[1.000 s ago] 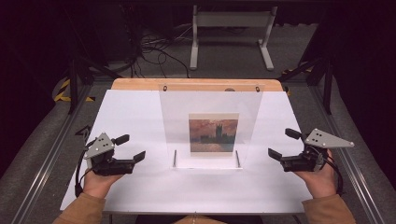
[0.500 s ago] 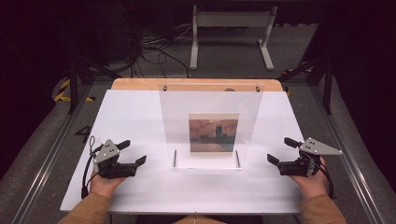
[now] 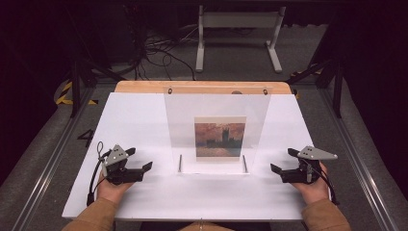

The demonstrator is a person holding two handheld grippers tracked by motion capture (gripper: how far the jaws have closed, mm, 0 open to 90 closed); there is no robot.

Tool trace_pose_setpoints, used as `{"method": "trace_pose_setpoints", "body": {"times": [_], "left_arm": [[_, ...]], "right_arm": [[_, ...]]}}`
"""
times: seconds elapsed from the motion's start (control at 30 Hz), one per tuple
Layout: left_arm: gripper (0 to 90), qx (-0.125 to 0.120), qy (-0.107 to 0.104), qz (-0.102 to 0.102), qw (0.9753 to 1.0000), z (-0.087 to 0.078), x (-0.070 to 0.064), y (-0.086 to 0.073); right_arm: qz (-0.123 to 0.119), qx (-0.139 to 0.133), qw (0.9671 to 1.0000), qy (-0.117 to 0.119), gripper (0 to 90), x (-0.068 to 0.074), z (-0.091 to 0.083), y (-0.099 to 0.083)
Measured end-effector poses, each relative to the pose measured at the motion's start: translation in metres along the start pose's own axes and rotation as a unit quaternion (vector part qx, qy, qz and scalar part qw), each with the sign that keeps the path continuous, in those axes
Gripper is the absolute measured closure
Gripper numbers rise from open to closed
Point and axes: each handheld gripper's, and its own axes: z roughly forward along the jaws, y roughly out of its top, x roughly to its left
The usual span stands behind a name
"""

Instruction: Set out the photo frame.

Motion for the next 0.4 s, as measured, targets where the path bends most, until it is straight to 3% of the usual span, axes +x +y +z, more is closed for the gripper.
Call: {"method": "trace_pose_setpoints", "body": {"times": [0.3, 0.4], "left_arm": [[12.7, 0.001, 0.001, 0.001, 1.0, 0.0003, -0.0005, 0.0001], [12.5, 0.018, 0.026, 0.001, 0.9995, 0.0025, -0.002, 0.0009]], "right_arm": [[0.002, -0.001, 1.0, -0.002, 1.9, 0.0003, -0.0004, 0.0001], [0.001, 0.009, 1.0, -0.002, 1.8, 0.0019, 0.0007, 0.0004]]}}
